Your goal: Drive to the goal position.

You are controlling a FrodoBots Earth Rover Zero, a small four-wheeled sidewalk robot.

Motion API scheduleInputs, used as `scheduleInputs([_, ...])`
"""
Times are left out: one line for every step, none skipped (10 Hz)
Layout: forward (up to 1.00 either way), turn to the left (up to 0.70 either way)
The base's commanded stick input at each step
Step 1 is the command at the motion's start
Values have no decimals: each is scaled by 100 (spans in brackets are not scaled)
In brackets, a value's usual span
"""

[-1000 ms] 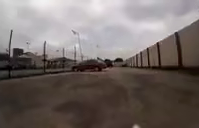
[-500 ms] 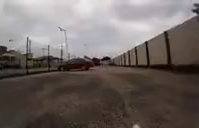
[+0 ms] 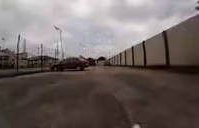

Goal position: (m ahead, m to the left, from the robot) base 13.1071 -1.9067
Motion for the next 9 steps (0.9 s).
scheduleInputs([100, 0])
scheduleInputs([100, 0])
scheduleInputs([100, 0])
scheduleInputs([100, 0])
scheduleInputs([100, 0])
scheduleInputs([100, 0])
scheduleInputs([100, 0])
scheduleInputs([100, 0])
scheduleInputs([100, 0])
